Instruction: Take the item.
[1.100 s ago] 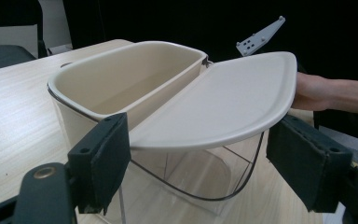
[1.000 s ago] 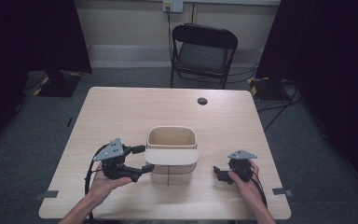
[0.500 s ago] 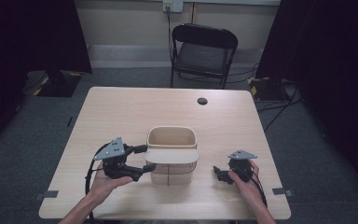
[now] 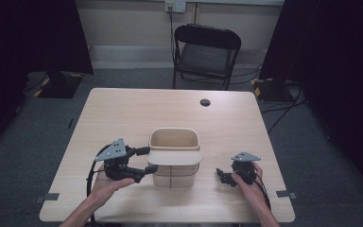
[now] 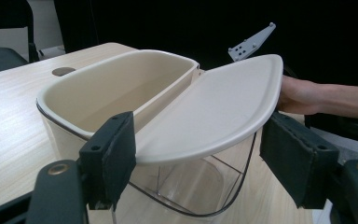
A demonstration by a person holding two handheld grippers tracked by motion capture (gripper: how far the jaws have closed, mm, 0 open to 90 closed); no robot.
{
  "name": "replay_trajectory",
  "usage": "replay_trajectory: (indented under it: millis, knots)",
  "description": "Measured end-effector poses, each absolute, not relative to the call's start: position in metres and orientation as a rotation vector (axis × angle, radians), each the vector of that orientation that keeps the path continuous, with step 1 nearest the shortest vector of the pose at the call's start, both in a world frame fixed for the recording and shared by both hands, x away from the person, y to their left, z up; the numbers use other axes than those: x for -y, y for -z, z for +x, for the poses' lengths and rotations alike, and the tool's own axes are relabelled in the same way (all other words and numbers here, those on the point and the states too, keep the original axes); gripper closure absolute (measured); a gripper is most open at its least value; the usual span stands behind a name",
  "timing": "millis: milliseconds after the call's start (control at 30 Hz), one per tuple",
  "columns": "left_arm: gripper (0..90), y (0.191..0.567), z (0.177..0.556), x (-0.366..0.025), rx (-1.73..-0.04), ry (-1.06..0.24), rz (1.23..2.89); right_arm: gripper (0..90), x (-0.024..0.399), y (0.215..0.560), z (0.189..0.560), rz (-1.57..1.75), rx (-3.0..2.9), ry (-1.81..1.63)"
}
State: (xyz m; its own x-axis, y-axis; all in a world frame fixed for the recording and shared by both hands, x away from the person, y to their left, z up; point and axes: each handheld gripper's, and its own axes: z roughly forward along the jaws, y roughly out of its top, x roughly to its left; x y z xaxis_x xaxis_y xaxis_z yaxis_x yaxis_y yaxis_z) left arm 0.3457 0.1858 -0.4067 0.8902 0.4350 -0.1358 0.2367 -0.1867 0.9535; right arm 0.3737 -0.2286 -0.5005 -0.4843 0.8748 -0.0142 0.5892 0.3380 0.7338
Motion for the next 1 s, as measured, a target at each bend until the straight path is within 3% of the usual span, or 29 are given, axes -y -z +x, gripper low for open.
replay_trajectory:
  millis: [133, 1000]
  knots:
    - [30.9, 0.4050, 0.3452, -0.1847, -0.498, -0.195, 1.777, 13.4, 0.2285, 0.5005, 0.3737, 1.288, -2.200, -0.951]
    - [33.7, 0.4013, 0.3490, -0.1814, -0.530, -0.153, 1.766, 13.4, 0.2286, 0.5005, 0.3737, 1.288, -2.200, -0.950]
